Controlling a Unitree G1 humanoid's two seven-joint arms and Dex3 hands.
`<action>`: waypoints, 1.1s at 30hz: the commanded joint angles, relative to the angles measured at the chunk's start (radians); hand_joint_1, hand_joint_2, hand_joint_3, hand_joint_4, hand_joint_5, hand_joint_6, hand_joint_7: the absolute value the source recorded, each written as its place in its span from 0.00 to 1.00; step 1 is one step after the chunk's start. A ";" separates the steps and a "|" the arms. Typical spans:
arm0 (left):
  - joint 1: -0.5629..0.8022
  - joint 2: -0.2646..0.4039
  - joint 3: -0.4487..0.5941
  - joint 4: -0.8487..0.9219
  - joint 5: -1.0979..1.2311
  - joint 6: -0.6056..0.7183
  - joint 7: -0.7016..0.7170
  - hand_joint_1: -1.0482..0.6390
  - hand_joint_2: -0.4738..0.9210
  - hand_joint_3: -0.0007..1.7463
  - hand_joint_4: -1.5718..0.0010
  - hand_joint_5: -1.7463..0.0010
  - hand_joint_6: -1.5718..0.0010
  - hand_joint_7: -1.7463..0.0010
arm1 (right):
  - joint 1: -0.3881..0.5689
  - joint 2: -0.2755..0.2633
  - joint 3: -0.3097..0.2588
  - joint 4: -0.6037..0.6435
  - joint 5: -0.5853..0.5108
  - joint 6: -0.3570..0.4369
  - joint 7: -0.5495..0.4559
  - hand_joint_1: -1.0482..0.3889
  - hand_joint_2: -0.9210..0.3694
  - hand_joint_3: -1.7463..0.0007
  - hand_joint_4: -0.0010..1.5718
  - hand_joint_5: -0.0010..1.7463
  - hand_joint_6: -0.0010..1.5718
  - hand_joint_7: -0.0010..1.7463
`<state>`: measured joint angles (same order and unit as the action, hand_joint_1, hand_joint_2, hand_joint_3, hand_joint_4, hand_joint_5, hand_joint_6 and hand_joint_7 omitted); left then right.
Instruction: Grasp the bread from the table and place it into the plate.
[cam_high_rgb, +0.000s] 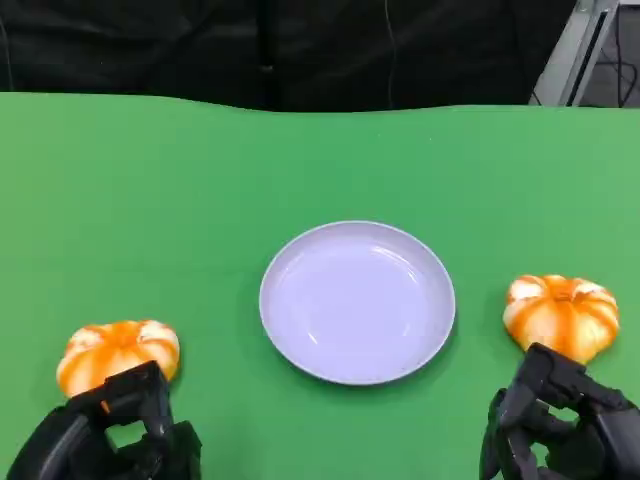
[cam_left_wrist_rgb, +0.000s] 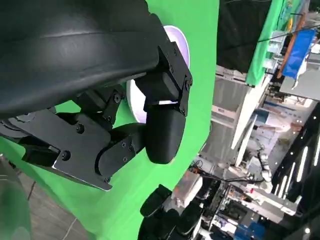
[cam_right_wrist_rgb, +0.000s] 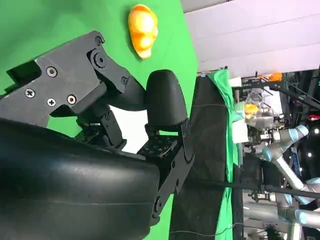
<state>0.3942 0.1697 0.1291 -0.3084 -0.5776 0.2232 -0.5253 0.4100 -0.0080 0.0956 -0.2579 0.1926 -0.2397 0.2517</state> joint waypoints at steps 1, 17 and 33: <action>0.005 0.005 0.005 -0.010 0.009 -0.005 0.014 0.58 0.79 0.60 0.44 0.00 0.49 0.06 | 0.005 -0.009 -0.004 -0.010 0.006 -0.001 0.001 0.63 0.27 0.32 0.54 1.00 0.43 0.96; 0.051 0.116 -0.004 -0.047 0.688 -0.476 0.185 0.29 0.99 0.11 0.71 0.82 0.61 0.95 | -0.001 -0.011 -0.005 -0.005 0.007 0.013 -0.003 0.64 0.27 0.31 0.54 1.00 0.44 0.96; 0.027 0.174 0.041 -0.023 1.090 -0.642 0.415 0.21 1.00 0.09 0.79 0.98 0.68 1.00 | -0.005 -0.004 0.000 -0.011 0.001 0.027 -0.009 0.63 0.26 0.32 0.53 1.00 0.44 0.96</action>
<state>0.4462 0.2830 0.1195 -0.3274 0.3463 -0.3881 -0.2084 0.4073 -0.0079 0.0955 -0.2594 0.1925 -0.2212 0.2498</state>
